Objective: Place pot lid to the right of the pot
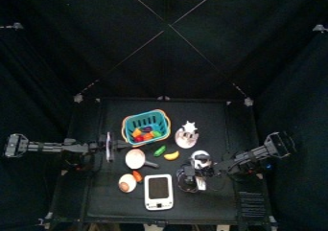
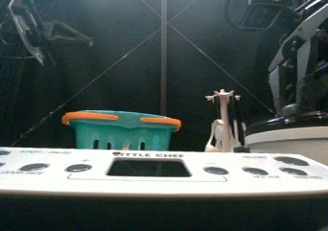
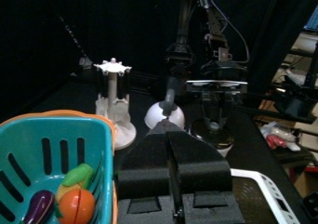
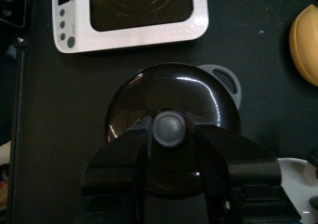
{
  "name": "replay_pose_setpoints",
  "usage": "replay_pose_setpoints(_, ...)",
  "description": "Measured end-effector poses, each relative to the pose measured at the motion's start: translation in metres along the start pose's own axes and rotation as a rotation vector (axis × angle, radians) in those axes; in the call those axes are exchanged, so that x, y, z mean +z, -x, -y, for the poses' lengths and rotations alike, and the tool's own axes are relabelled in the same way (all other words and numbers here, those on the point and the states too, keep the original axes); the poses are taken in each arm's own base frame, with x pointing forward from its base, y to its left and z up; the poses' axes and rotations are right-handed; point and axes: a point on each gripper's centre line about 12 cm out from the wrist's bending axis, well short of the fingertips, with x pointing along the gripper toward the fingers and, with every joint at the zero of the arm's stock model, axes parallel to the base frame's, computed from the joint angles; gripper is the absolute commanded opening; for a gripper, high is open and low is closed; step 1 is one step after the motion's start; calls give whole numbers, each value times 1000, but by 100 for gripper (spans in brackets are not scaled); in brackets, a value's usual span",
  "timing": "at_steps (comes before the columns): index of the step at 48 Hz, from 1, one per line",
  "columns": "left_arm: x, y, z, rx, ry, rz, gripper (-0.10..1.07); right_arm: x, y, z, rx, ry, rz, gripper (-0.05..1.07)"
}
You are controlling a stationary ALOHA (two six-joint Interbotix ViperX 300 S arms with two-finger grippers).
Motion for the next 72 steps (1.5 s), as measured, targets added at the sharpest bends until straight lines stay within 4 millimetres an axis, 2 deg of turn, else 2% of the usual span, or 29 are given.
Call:
replay_pose_setpoints(10,0,0,0,0,0,0,-4,12,8,3,-5,7,46,55)
replay_pose_setpoints(22,0,0,0,2,-2,0,-4,26,32,12,-14,-18,132,55)
replay_pose_setpoints(32,-3,1,-1,3,-2,-7,-4,28,58,5,28,-81,156,55)
replay_pose_setpoints(37,-3,1,-1,4,-2,-7,-4,19,69,-4,71,-126,138,55)
replay_pose_setpoints(44,-3,1,-1,4,-2,-7,-4,-7,84,-15,122,-156,38,56)
replay_pose_setpoints(54,-3,1,-2,9,8,-9,-4,-39,99,-17,145,-197,-103,56)
replay_pose_setpoints(59,-3,1,-2,12,16,-7,-4,-52,97,-14,142,-216,-152,56)
replay_pose_setpoints(72,-3,1,-2,15,23,-7,-4,-87,74,-5,85,-223,-281,56)
